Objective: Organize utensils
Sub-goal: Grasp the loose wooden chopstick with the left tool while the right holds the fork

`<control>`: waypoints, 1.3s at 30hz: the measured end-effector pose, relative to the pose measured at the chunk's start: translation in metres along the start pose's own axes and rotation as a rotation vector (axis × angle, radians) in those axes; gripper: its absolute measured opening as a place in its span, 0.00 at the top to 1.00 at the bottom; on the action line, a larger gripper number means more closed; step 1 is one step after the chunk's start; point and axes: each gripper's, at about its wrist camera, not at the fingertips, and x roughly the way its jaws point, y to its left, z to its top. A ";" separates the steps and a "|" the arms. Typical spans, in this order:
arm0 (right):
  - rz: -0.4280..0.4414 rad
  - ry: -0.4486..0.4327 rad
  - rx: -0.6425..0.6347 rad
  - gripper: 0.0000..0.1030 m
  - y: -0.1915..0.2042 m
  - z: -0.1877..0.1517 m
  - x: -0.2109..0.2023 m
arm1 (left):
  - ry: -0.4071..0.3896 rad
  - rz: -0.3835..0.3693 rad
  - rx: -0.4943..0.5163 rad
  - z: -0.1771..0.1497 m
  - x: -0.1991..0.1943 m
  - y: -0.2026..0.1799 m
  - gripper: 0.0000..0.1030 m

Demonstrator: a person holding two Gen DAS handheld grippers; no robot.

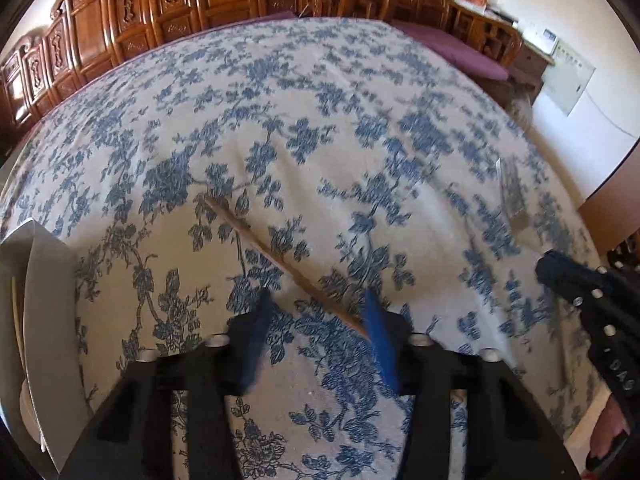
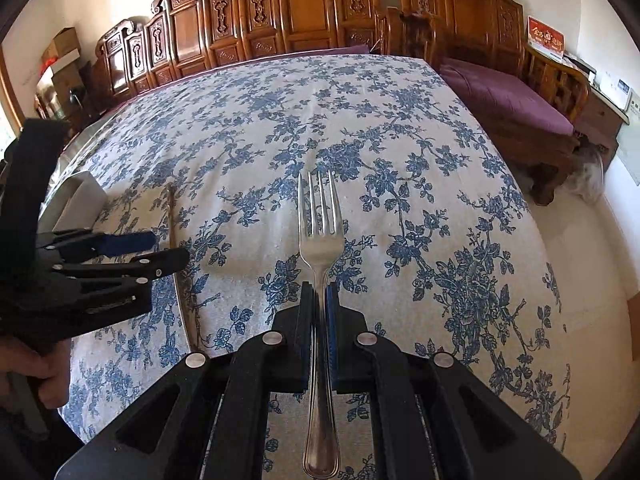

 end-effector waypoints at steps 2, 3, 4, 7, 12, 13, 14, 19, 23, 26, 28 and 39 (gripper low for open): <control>0.002 -0.002 -0.005 0.92 0.002 0.001 -0.001 | 0.005 0.000 0.002 -0.001 0.000 0.003 0.64; 0.003 -0.003 -0.006 0.92 0.002 0.001 -0.001 | 0.008 -0.002 -0.002 -0.001 -0.001 0.006 0.70; 0.006 -0.004 -0.008 0.92 0.004 0.002 -0.002 | 0.010 -0.004 -0.008 -0.001 -0.002 0.009 0.79; 0.011 -0.008 -0.020 0.92 0.009 0.003 -0.003 | 0.004 -0.062 -0.056 -0.003 -0.007 0.024 0.92; 0.026 -0.011 -0.039 0.92 0.019 0.004 -0.005 | 0.022 -0.052 -0.054 -0.009 -0.012 0.036 1.00; 0.028 -0.012 -0.042 0.92 0.021 0.004 -0.006 | 0.024 -0.051 -0.056 -0.010 -0.013 0.038 1.00; 0.029 -0.013 -0.046 0.92 0.024 0.004 -0.007 | 0.032 -0.050 -0.064 -0.012 -0.013 0.041 1.00; 0.038 -0.024 -0.056 0.92 0.029 0.006 -0.011 | 0.013 -0.055 -0.125 -0.010 -0.022 0.047 0.96; 0.037 -0.028 -0.042 0.92 0.024 0.007 -0.013 | 0.006 -0.052 -0.123 -0.003 -0.022 0.036 0.70; 0.036 -0.029 -0.028 0.92 0.019 0.007 -0.013 | 0.031 -0.028 -0.093 0.000 -0.014 0.022 0.70; 0.036 -0.031 -0.024 0.92 0.017 0.008 -0.014 | 0.059 -0.020 -0.085 0.000 -0.006 0.016 0.70; 0.048 -0.029 -0.032 0.92 0.021 0.008 -0.014 | 0.063 -0.036 -0.049 -0.007 -0.007 0.016 0.94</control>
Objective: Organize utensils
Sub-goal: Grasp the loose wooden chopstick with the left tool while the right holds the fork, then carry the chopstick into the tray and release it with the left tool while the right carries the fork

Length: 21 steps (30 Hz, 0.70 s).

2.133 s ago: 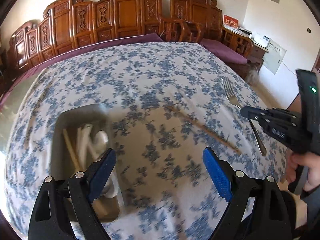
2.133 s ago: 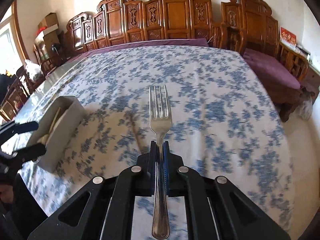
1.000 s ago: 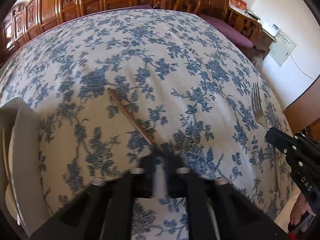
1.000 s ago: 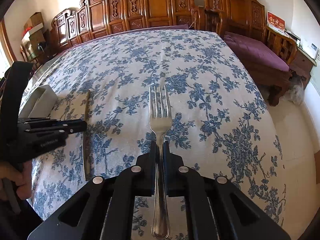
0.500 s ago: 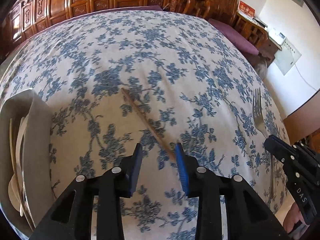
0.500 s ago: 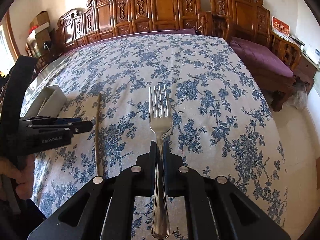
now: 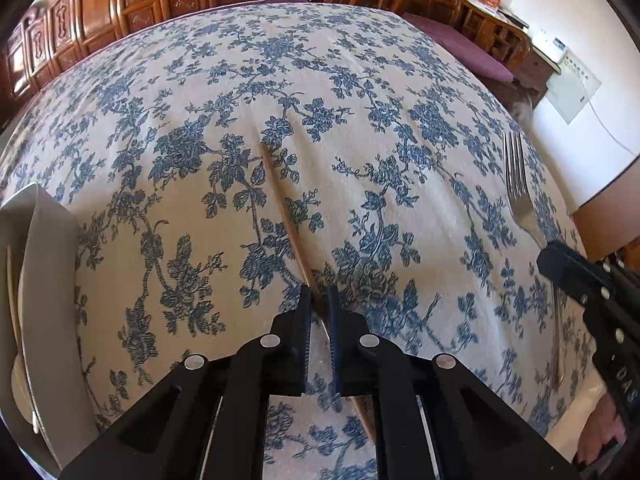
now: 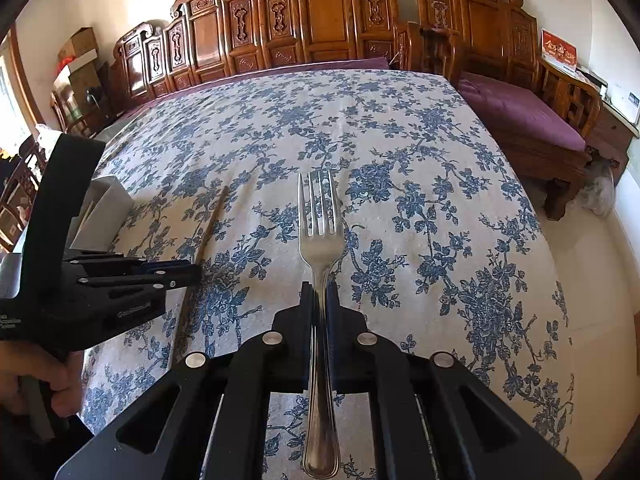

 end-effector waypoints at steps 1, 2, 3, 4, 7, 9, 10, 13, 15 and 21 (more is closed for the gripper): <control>0.000 0.001 -0.002 0.92 0.001 0.000 0.000 | -0.001 0.005 0.008 -0.001 -0.001 0.000 0.94; 0.001 0.001 -0.004 0.92 0.002 0.000 0.000 | -0.002 0.008 0.016 -0.003 -0.002 0.000 0.94; 0.002 0.001 -0.006 0.92 0.003 0.001 0.000 | -0.002 0.009 0.021 -0.004 -0.003 0.001 0.95; 0.003 0.001 -0.010 0.92 0.004 0.001 0.000 | -0.002 0.010 0.023 -0.004 -0.004 0.003 0.96; 0.010 -0.001 -0.020 0.92 0.009 0.001 0.000 | -0.008 0.008 0.025 -0.007 -0.009 0.010 0.97; 0.014 -0.002 -0.030 0.92 0.014 0.001 0.000 | -0.020 0.006 0.023 -0.009 -0.014 0.015 0.97; 0.016 -0.003 -0.034 0.92 0.017 0.002 -0.001 | -0.026 0.005 0.023 -0.010 -0.018 0.018 0.97; 0.027 -0.003 -0.053 0.92 0.028 0.002 -0.001 | -0.045 0.008 0.031 -0.014 -0.029 0.026 0.97; 0.044 -0.004 -0.068 0.92 0.037 0.003 -0.001 | -0.065 0.012 0.040 -0.017 -0.039 0.032 0.97; 0.071 -0.006 -0.113 0.92 0.073 0.010 0.005 | -0.118 0.033 0.060 -0.022 -0.070 0.053 0.97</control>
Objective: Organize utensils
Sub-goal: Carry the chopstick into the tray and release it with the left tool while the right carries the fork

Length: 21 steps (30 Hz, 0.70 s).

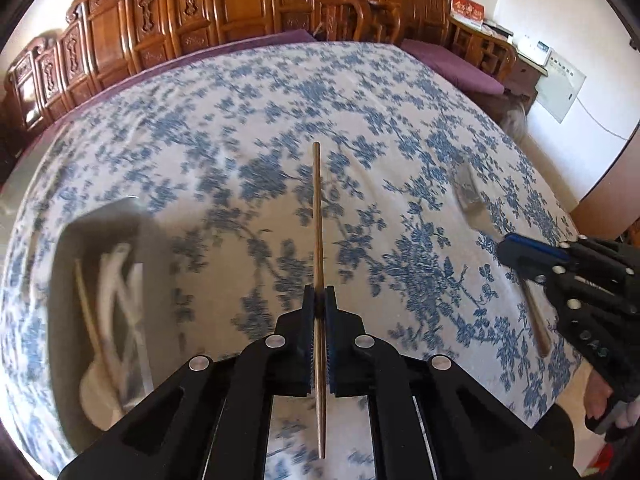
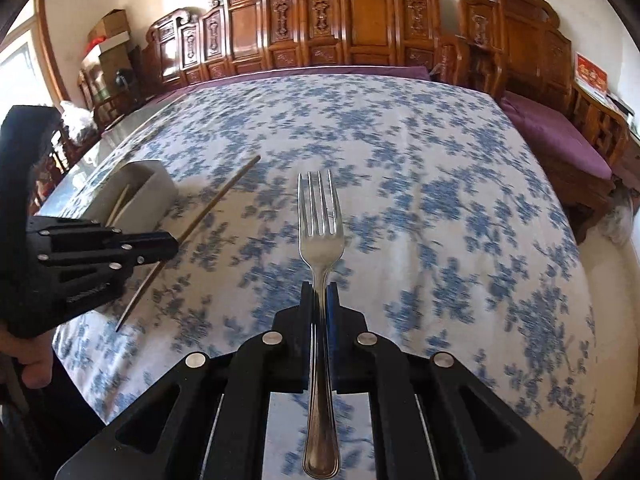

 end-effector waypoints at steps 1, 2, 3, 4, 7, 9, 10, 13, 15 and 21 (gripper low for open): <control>0.007 -0.002 -0.006 0.92 0.006 0.002 0.001 | -0.005 0.002 0.000 0.000 -0.004 0.004 0.97; 0.013 -0.003 -0.009 0.92 0.012 0.004 0.003 | -0.010 0.004 0.001 0.000 -0.008 0.007 0.97; 0.021 -0.005 -0.014 0.92 0.019 0.007 0.004 | -0.018 0.006 0.001 0.000 -0.014 0.013 0.97; 0.026 -0.006 -0.018 0.92 0.024 0.009 0.006 | -0.024 0.008 0.001 0.000 -0.017 0.017 0.97; 0.046 -0.010 -0.031 0.92 0.042 0.016 0.009 | -0.045 0.012 -0.001 -0.001 -0.031 0.031 0.97; 0.060 -0.014 -0.039 0.92 0.054 0.020 0.011 | -0.063 0.010 -0.008 -0.002 -0.042 0.042 0.97; 0.065 -0.015 -0.044 0.92 0.059 0.022 0.011 | -0.068 0.009 -0.011 -0.002 -0.045 0.047 0.97; 0.078 -0.018 -0.055 0.92 0.072 0.027 0.013 | -0.088 0.013 -0.017 -0.003 -0.058 0.065 0.97; 0.084 -0.020 -0.058 0.92 0.079 0.030 0.013 | -0.098 0.012 -0.023 -0.004 -0.064 0.078 0.97; 0.095 -0.031 -0.070 0.92 0.098 0.040 0.014 | -0.092 0.009 -0.033 -0.006 -0.066 0.117 0.97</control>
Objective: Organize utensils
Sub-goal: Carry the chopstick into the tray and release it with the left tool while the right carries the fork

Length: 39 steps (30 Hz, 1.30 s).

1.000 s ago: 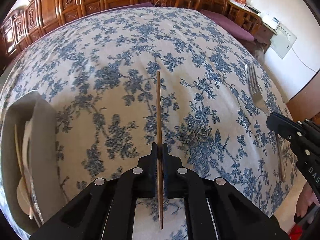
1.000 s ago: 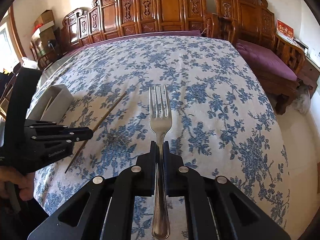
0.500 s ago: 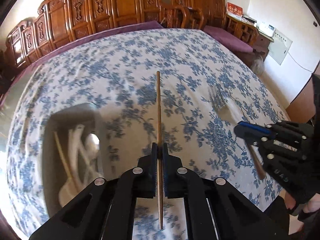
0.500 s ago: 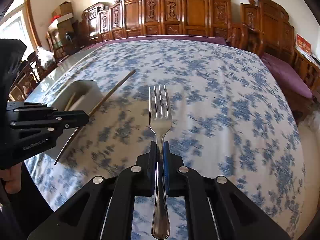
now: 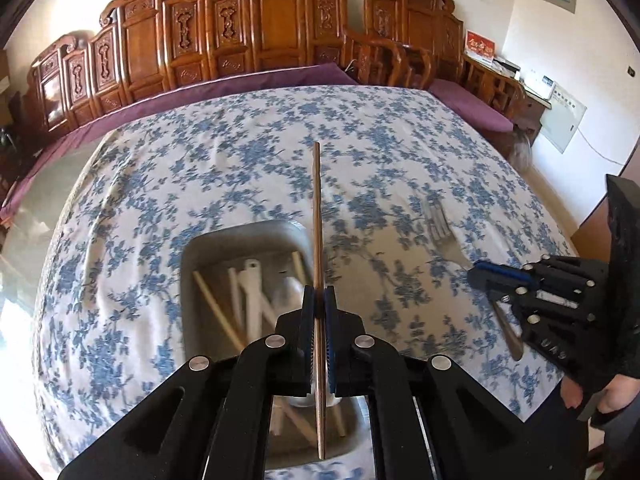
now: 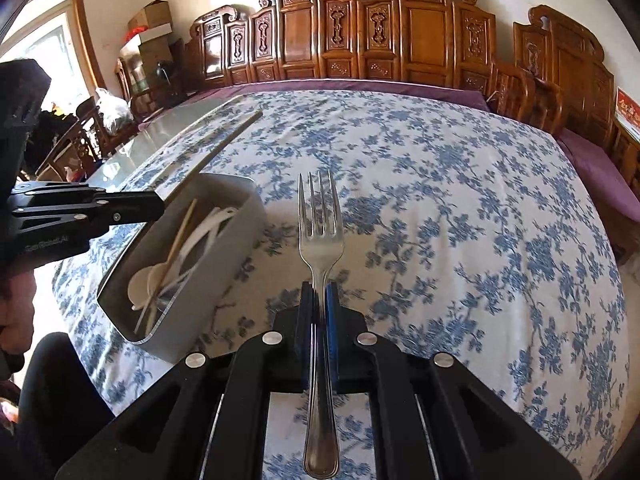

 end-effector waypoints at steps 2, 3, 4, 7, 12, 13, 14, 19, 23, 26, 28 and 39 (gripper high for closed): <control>0.004 -0.001 -0.004 0.92 0.004 0.003 0.001 | 0.018 0.002 0.004 -0.002 0.005 0.008 0.97; 0.005 -0.001 -0.007 0.92 0.006 0.004 0.002 | 0.033 0.002 0.009 -0.005 0.009 0.011 0.97; 0.005 -0.001 -0.011 0.92 0.008 0.005 0.002 | 0.044 0.003 0.018 -0.008 0.013 0.013 0.97; 0.004 -0.001 -0.021 0.92 0.012 0.007 0.003 | 0.078 0.010 0.027 -0.019 0.024 0.018 0.97; 0.000 0.005 -0.026 0.92 0.015 0.009 0.007 | 0.119 0.036 0.031 -0.033 0.043 0.025 0.97; 0.000 0.006 -0.027 0.92 0.016 0.009 0.007 | 0.127 0.035 0.026 -0.035 0.046 0.027 0.97; 0.000 0.007 -0.028 0.92 0.016 0.009 0.007 | 0.128 0.031 0.025 -0.036 0.047 0.028 0.97; 0.000 0.013 -0.037 0.92 0.022 0.009 0.009 | 0.142 0.027 0.048 -0.036 0.049 0.027 0.97; 0.002 0.013 -0.040 0.92 0.027 0.012 0.010 | 0.161 0.005 0.064 -0.042 0.052 0.027 0.97; 0.008 0.012 -0.043 0.92 0.033 0.015 0.011 | 0.156 0.018 0.046 -0.043 0.051 0.031 0.96; 0.012 0.012 -0.051 0.92 0.039 0.017 0.012 | 0.148 0.021 0.027 -0.042 0.048 0.035 0.96; 0.052 0.012 -0.078 0.92 0.077 0.036 0.022 | 0.064 0.025 -0.020 -0.035 0.015 0.056 0.96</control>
